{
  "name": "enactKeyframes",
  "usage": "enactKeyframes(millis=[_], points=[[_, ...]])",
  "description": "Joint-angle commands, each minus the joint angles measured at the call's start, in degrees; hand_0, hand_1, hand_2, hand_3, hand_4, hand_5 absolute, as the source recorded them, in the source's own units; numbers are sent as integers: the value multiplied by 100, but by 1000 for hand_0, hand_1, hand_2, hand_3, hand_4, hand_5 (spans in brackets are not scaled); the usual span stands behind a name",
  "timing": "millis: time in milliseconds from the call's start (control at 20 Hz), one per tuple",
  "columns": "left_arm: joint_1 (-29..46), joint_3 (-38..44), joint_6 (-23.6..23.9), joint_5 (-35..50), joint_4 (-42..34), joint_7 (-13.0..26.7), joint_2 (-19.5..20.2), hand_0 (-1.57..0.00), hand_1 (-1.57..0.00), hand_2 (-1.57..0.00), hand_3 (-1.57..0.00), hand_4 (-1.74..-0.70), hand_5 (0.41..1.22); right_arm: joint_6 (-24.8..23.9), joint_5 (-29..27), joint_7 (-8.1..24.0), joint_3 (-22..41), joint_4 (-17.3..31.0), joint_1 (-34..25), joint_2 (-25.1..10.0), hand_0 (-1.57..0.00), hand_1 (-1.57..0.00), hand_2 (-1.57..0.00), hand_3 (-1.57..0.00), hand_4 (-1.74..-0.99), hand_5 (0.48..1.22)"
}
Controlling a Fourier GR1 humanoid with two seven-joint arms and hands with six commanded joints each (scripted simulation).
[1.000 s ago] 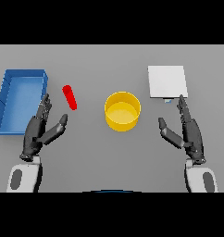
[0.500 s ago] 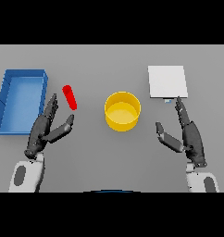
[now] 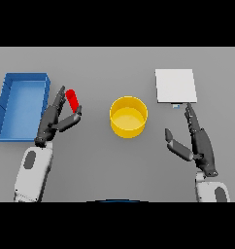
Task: Pick up the red beaker and tilt it to pour out 1 green nut into yellow bowl. Pick up the yellow bowl and place it on the metallic measuring scale.
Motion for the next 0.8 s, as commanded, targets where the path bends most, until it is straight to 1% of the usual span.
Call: enactKeyframes(millis=[0,50,150,350,400,450,600,700,750], points=[[-107,48,-38,30,166,-60,19,1,1,1,1,-1345,718,-26,13,48,-1,22,-23,20,1,1,1,1,-1339,688],[-173,74,-40,53,343,-139,-35,1,1,1,1,-1339,717,-49,18,14,-20,47,-15,23,1,1,1,1,-1341,689],[-454,167,-24,61,660,-162,-23,1,1,1,1,-1330,714,-35,-11,78,-65,86,-127,-20,1,1,1,1,-1338,688],[-839,222,41,6,1049,-291,-50,1,1,1,1,-1315,706,-27,-26,-25,-72,82,-98,-20,1,1,1,1,-1331,687],[-948,246,40,7,1161,-220,-49,1,1,1,1,-1314,704,7,-84,-22,-95,60,-92,-35,1,1,1,1,-1332,685],[-1025,261,18,11,1261,-264,-45,1,1,1,1,-1311,703,-4,-53,-40,-31,41,-29,34,1,1,1,1,-1329,684],[-1229,324,-36,29,1524,-310,-9,1,1,1,1,-1322,710,-22,-53,45,-63,62,-118,14,1,1,1,1,-1315,682],[-1303,327,-56,12,1635,-490,-4,1,1,1,1,-1343,725,7,-85,-2,-89,-10,-63,-41,1,1,1,1,-1305,681],[-1319,358,-86,67,1661,-613,-30,1,1,1,1,-1363,735,-10,-77,51,-112,39,-63,-50,1,1,1,1,-1298,682]])
